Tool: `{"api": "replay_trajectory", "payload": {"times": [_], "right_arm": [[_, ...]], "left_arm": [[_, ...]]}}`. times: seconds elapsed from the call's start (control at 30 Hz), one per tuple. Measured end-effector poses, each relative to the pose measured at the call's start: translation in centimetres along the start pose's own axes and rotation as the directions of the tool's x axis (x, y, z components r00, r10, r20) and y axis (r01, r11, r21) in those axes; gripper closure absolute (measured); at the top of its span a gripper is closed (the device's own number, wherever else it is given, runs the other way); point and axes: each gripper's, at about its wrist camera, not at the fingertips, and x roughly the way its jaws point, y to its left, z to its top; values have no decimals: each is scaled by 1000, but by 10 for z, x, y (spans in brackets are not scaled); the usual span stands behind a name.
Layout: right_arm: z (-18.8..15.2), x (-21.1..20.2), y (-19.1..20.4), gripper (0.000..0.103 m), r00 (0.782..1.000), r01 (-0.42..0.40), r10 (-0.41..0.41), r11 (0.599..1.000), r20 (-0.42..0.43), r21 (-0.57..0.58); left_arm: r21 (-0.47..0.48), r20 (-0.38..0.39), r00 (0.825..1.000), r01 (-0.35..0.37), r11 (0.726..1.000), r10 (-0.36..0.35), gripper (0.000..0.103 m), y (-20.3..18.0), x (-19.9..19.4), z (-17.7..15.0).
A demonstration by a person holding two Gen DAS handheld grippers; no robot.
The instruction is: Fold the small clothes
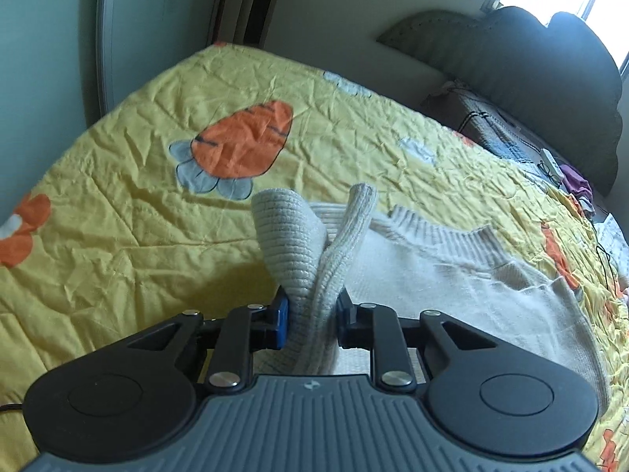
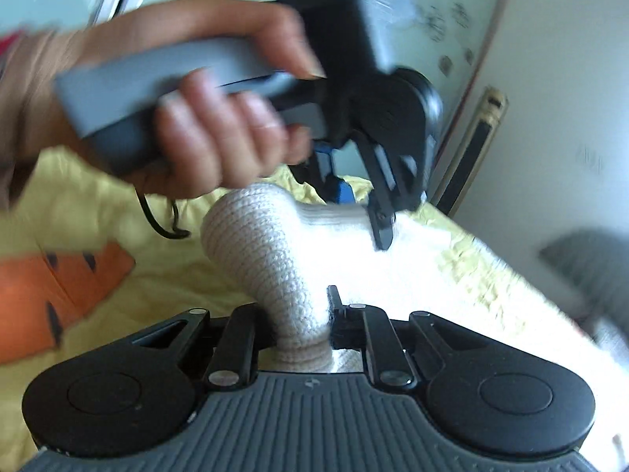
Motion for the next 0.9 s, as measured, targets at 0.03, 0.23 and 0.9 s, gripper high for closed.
{"api": "replay_trajectory", "payload": {"times": [0.03, 0.23, 0.9], "right_arm": [[-1, -7, -8, 87, 1000, -18, 17, 999, 15, 40], [-12, -42, -72, 87, 987, -144, 114, 945, 118, 294], [-111, -123, -167, 87, 956, -234, 105, 836, 274, 496]], "left_arm": [[2, 12, 1000, -2, 1000, 2, 81, -7, -6, 0], [-23, 60, 998, 39, 999, -37, 81, -44, -33, 7], [26, 133, 991, 1, 1000, -4, 81, -182, -42, -8]]}}
